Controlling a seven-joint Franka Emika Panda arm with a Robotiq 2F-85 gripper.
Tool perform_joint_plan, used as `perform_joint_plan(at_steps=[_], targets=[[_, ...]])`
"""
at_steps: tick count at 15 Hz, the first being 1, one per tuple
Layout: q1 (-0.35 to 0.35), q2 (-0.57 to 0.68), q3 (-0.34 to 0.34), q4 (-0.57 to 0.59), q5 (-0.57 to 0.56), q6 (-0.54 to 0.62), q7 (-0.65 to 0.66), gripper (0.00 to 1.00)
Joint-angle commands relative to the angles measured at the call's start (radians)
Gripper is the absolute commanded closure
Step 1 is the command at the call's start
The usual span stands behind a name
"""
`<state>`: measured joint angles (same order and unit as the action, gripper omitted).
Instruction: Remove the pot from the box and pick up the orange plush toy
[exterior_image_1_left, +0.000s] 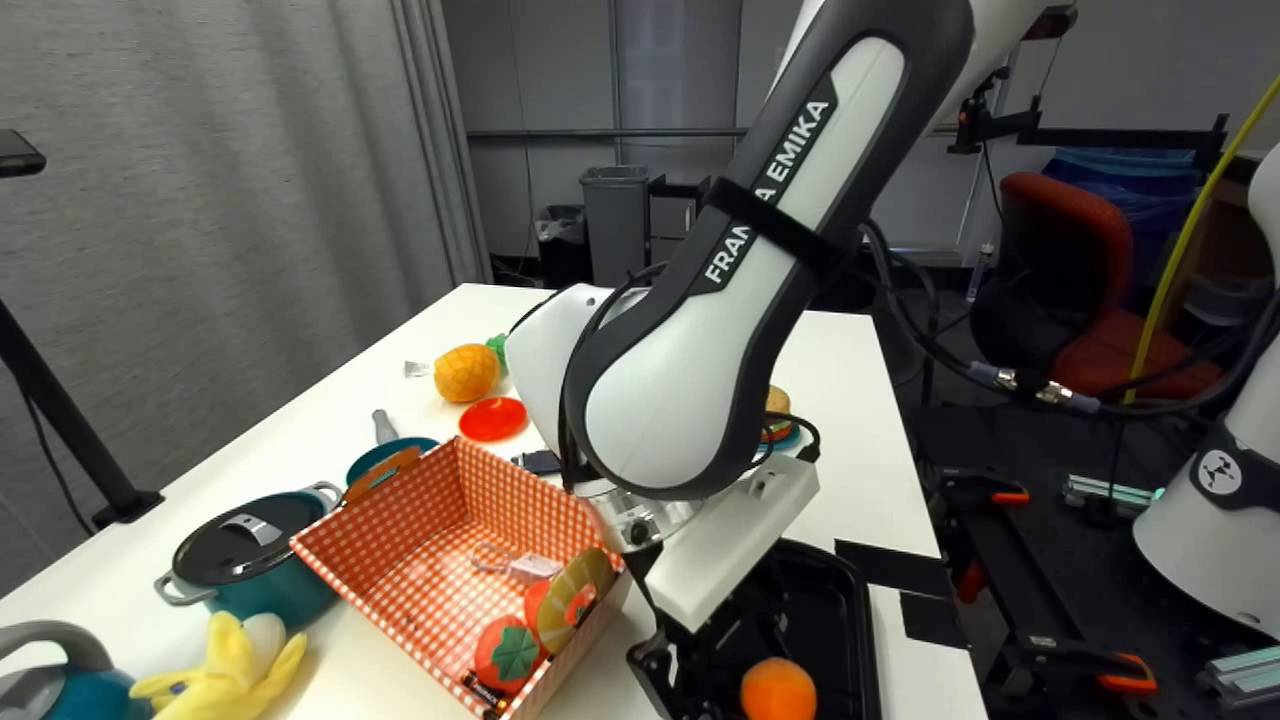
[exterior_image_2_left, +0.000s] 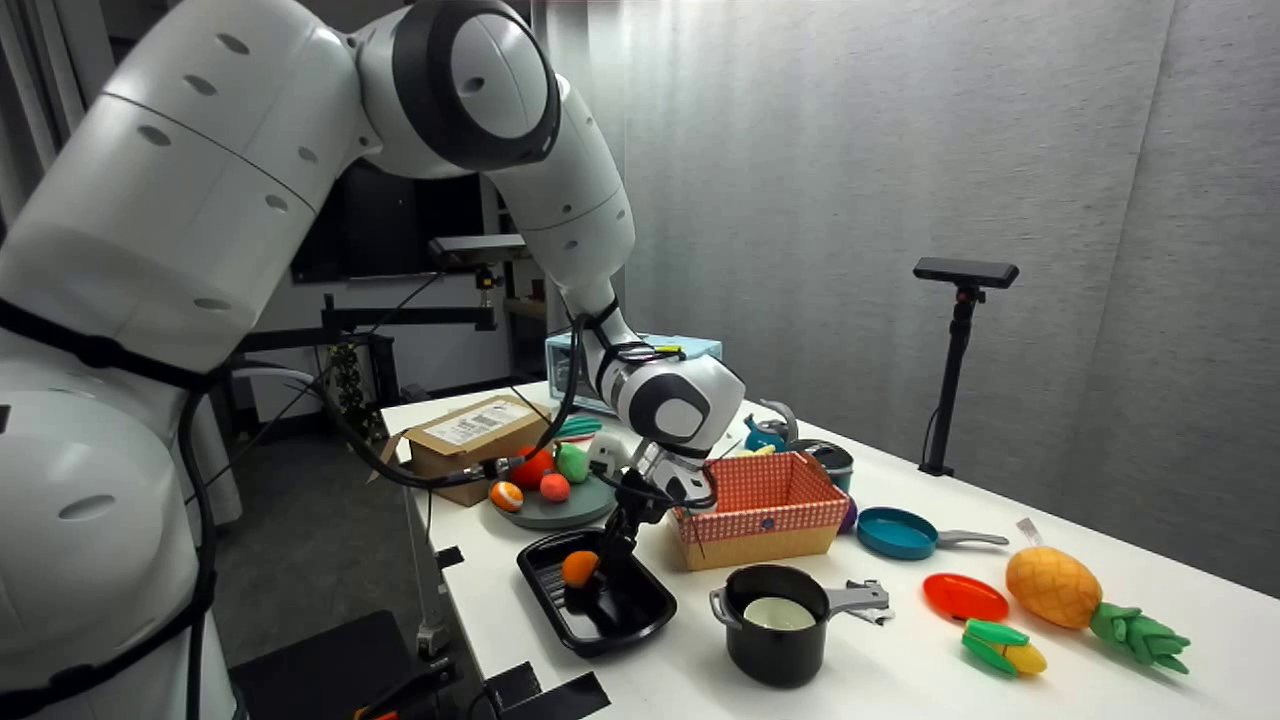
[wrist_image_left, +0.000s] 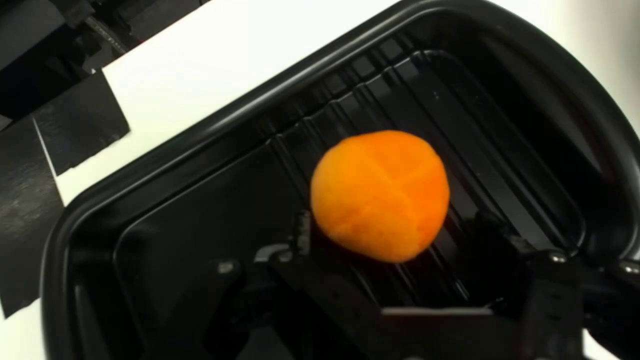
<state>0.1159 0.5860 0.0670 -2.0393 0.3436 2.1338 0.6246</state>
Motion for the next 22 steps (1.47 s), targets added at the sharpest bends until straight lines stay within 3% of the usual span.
perform_joint_plan(at_steps=[1, 6, 8, 16, 22], targets=[[0.004, 0.018, -0.005, 0.041, 0.023, -0.037, -0.006, 0.51], [0.007, 0.021, -0.007, 0.047, 0.022, -0.048, -0.001, 0.89], [0.008, 0.018, -0.007, 0.048, 0.019, -0.049, 0.0, 0.99], [0.004, -0.027, -0.022, 0.018, 0.007, -0.052, -0.003, 1.0], [0.003, -0.185, -0.081, -0.072, -0.047, -0.046, 0.031, 1.0]])
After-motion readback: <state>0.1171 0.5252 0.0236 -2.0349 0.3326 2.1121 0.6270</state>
